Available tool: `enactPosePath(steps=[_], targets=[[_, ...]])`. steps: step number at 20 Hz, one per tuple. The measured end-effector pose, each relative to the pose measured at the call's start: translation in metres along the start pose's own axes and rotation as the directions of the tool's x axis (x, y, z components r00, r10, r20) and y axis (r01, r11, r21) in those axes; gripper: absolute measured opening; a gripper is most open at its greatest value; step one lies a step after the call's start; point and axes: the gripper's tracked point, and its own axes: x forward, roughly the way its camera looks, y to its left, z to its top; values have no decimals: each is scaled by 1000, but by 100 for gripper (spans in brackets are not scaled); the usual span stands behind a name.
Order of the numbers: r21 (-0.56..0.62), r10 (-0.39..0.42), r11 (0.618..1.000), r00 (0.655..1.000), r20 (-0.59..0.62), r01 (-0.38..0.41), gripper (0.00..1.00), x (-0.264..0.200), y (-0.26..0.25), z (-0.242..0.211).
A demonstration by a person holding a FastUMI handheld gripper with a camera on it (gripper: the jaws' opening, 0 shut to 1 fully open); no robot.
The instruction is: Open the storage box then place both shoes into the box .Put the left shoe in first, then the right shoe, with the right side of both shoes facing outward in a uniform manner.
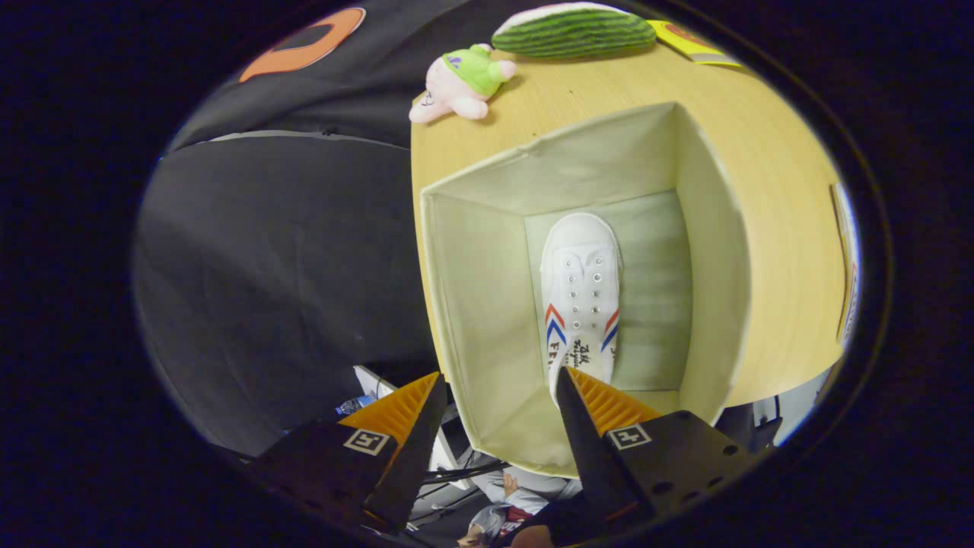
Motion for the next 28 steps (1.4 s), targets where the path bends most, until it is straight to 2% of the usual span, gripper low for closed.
enactPosePath(steps=[4,6,9,12,15,18,21,23,26,28], targets=[[-87,-44,995,995,92,52,89,-58,-15,3],[-142,-100,982,980,172,125,90,-98,-42,14],[-212,-187,944,939,287,253,90,-158,-90,28],[-220,-270,903,885,380,370,90,-211,-146,44],[-192,-375,859,839,394,474,91,-244,-225,58],[-141,-474,824,805,357,548,92,-249,-308,62],[-125,-544,788,778,315,602,93,-232,-375,58],[-122,-555,787,780,288,605,94,-212,-404,55],[-96,-545,811,805,235,577,94,-189,-430,51],[-91,-559,806,802,210,585,94,-175,-446,51]])
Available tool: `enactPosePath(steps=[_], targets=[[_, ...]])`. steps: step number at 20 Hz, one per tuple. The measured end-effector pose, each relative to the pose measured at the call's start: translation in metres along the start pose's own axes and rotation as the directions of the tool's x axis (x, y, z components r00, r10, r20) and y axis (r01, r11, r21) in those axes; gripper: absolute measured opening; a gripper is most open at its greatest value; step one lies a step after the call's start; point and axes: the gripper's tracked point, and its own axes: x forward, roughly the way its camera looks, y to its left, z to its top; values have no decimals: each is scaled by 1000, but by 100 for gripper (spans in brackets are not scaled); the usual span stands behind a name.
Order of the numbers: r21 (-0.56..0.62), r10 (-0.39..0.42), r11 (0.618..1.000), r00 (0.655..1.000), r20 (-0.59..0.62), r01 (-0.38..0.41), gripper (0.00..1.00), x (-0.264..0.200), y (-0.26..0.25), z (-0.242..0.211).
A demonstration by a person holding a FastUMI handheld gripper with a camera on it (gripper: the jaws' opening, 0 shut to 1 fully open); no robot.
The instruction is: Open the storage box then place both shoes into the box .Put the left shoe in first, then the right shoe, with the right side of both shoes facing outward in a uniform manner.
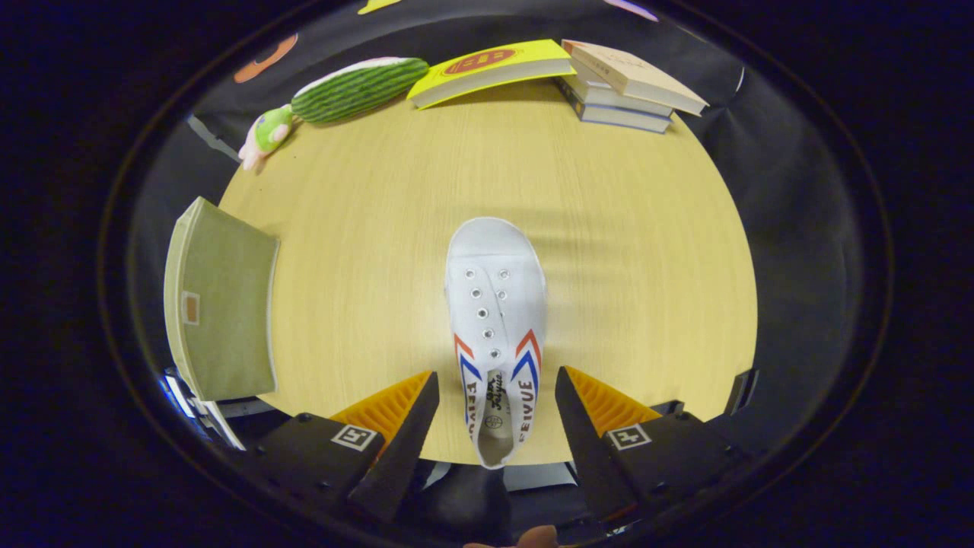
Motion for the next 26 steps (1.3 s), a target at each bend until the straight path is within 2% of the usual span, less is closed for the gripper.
enactPosePath(steps=[8,11,16,17,19,22,26], targets=[[62,-14,998,997,-78,19,97,54,-1,-18],[29,-31,999,996,-86,33,96,59,-1,-15],[69,-41,996,991,-126,50,75,53,4,-16],[81,-39,995,990,-138,50,71,49,8,-17],[108,-37,993,988,-151,54,69,39,12,-14],[142,-50,987,985,-166,74,69,8,24,-10],[169,16,986,984,-175,14,69,-64,89,-10]])
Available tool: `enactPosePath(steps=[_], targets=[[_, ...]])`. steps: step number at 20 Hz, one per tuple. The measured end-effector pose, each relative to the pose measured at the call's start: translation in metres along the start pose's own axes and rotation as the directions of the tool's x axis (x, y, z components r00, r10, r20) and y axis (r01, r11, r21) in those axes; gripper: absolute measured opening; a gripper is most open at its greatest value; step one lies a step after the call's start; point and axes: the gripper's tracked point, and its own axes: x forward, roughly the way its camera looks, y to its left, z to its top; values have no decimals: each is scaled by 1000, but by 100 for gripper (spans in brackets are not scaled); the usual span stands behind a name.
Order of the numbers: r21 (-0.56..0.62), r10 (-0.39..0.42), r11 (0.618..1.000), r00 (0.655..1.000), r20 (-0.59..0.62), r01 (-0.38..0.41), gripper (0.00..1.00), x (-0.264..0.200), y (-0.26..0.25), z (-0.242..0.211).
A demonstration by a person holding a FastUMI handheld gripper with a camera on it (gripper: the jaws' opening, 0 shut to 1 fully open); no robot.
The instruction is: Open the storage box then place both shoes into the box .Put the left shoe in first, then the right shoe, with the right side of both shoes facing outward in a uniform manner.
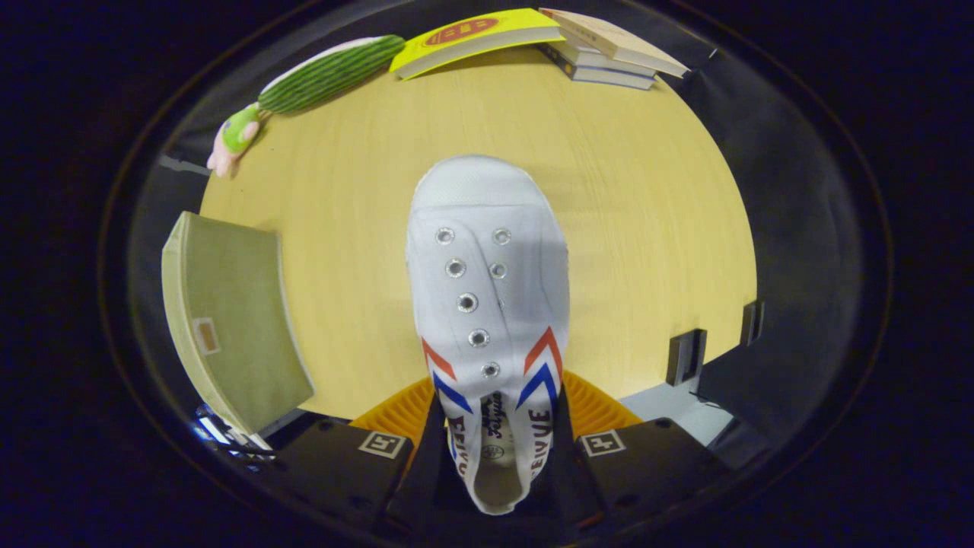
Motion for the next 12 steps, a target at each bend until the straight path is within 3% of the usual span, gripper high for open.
enactPosePath(steps=[7,12], targets=[[-63,37,997,998,44,-34,69,-114,136,-23],[-135,63,989,996,63,-54,69,-139,231,-28]])
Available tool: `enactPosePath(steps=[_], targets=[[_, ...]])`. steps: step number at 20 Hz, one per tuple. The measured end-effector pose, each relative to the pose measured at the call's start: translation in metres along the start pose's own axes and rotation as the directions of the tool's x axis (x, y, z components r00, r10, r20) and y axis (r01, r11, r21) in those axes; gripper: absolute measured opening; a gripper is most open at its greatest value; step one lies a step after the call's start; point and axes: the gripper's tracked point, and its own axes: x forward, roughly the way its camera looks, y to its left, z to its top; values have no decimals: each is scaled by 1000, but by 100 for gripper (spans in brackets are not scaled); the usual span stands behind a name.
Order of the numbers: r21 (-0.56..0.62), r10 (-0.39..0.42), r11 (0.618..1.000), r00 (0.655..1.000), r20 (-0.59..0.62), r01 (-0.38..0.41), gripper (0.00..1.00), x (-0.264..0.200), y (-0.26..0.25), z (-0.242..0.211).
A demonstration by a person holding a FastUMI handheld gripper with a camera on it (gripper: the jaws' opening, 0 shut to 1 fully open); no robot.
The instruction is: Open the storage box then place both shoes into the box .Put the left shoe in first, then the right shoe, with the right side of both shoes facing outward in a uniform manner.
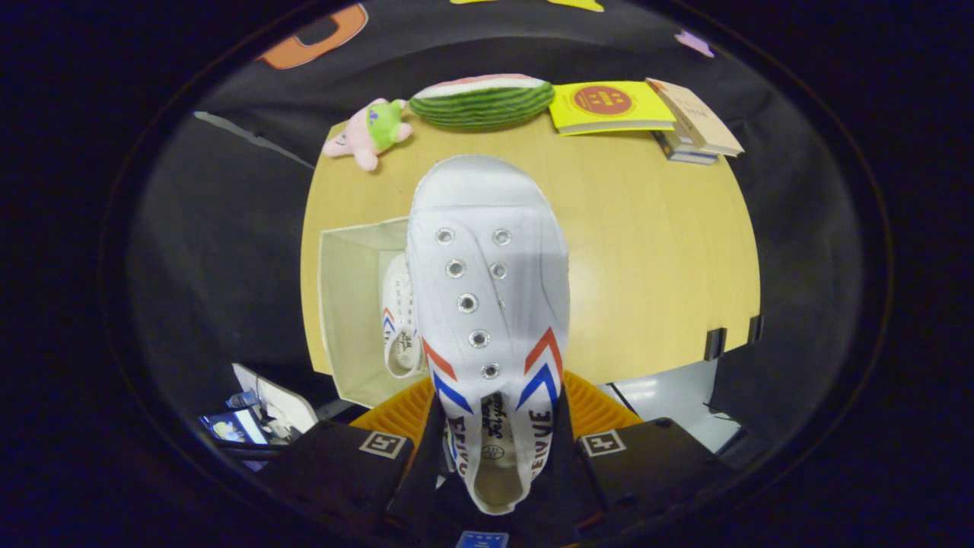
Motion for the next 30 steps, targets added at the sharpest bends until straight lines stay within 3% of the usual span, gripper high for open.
enactPosePath(steps=[6,19,24,30], targets=[[55,6,998,998,-68,-3,69,47,65,-16],[44,-77,996,994,-78,81,71,140,71,-24],[42,-93,995,995,-31,94,82,146,69,-16],[-33,-91,995,993,72,94,88,120,73,-5]])
